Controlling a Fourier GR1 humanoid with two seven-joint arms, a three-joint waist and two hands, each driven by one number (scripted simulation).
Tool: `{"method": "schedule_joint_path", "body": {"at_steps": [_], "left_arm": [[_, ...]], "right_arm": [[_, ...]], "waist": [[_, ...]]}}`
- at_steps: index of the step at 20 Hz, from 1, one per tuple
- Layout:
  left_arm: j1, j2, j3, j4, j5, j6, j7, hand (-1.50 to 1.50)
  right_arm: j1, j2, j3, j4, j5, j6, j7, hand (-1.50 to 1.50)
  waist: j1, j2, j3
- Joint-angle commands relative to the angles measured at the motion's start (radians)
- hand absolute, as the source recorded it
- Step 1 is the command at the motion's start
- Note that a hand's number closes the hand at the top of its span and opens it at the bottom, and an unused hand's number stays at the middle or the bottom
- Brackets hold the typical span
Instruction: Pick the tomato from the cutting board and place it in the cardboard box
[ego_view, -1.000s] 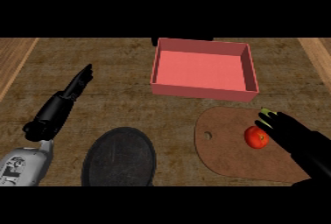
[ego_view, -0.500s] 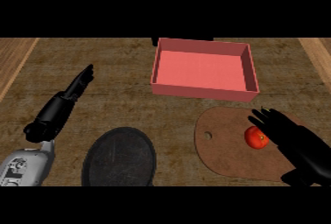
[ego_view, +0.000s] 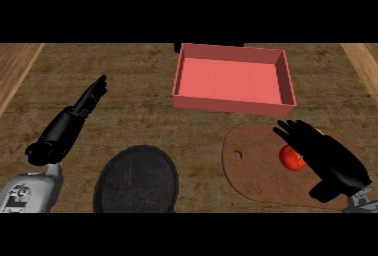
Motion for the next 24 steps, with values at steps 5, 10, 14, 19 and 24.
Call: {"method": "schedule_joint_path", "body": {"at_steps": [5, 10, 14, 19, 24], "left_arm": [[-0.007, -0.014, 0.049, 0.064, -0.028, -0.031, -0.072, 0.00], [-0.036, -0.040, 0.049, 0.094, -0.046, -0.031, -0.082, 0.00], [0.021, -0.021, 0.060, -0.047, -0.024, -0.059, 0.009, 0.00], [0.014, -0.095, 0.008, -0.018, -0.089, 0.003, 0.003, 0.00], [-0.005, -0.074, 0.043, 0.081, -0.092, -0.018, -0.107, 0.00]], "right_arm": [[0.009, 0.014, -0.060, 0.083, 0.070, -0.065, -0.038, -1.50], [-0.030, 0.040, -0.079, 0.240, 0.066, -0.115, -0.113, -1.50], [-0.067, 0.043, -0.042, 0.270, 0.098, -0.169, -0.194, 1.50], [-0.077, 0.049, -0.061, 0.301, 0.107, -0.295, -0.268, 1.50], [-0.111, 0.112, -0.043, 0.335, 0.140, -0.412, -0.285, 1.50]], "waist": [[-0.003, 0.000, 0.000], [-0.003, 0.001, 0.000], [0.003, -0.001, 0.000], [-0.001, 0.000, 0.000], [-0.002, 0.002, 0.000]]}}
